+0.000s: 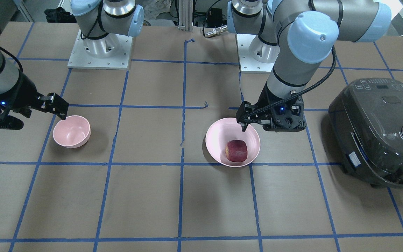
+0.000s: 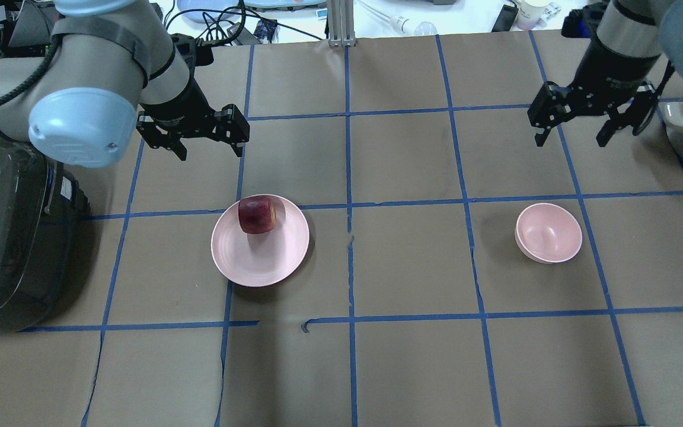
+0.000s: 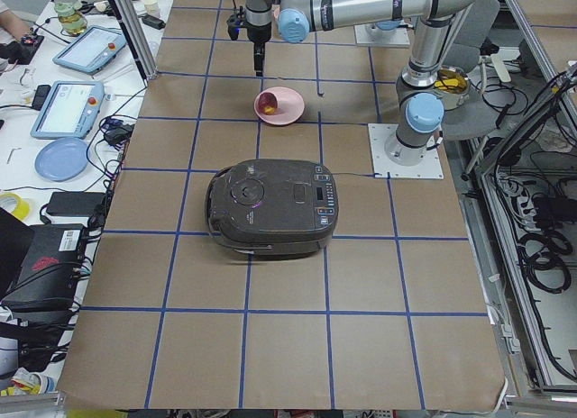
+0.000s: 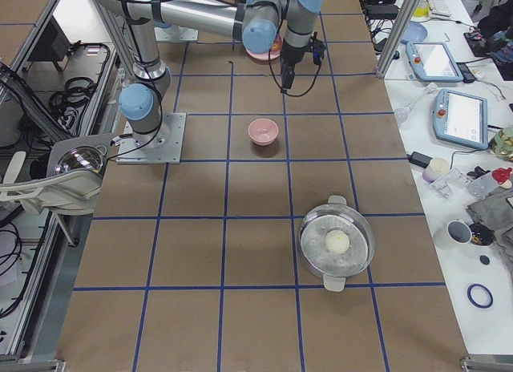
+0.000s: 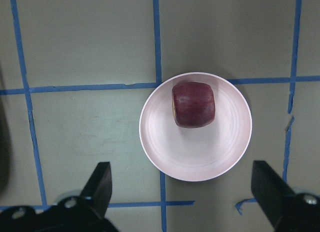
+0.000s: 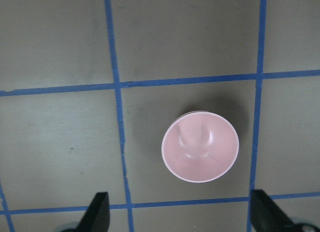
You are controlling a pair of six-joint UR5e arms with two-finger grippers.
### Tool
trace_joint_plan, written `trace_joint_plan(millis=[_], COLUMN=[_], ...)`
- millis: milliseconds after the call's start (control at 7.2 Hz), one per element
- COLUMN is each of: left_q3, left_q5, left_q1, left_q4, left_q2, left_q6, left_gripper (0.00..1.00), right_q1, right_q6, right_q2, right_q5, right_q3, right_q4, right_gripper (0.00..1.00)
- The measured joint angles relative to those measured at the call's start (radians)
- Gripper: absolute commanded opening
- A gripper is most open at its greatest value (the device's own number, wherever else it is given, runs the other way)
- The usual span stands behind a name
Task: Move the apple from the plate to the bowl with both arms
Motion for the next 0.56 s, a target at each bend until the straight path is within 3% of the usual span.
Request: trace_joint_plan(millis=[139, 278, 417, 556], left_q3=[-0.044, -0.094, -0.147, -0.181], left_q5=[-0.01, -0.012, -0.009, -0.009], left_q1=[-0.004, -0.008, -0.012, -0.014], left_q4=[0.071, 0.13, 0.18, 0.216], left_q2=[-0.028, -0.051, -0.073, -0.095], left_q6=[-0.01, -0.014, -0.015, -0.016], left_gripper=[1.0, 1.0, 1.0, 1.0], right_q1=[-0.052, -0.082, -0.102, -0.12], right_q6=[-0.057, -0.088, -0.112, -0.132], right_q2=[0.009, 0.019, 0.044, 0.071], right_q5=[0.004, 0.005, 0.004, 0.002], right_q3=[0.125, 0.244, 0.339, 0.394], right_q4=[-0.152, -0.301, -0.433, -0.505], right_gripper=[0.99, 0.91, 0.71, 0.2])
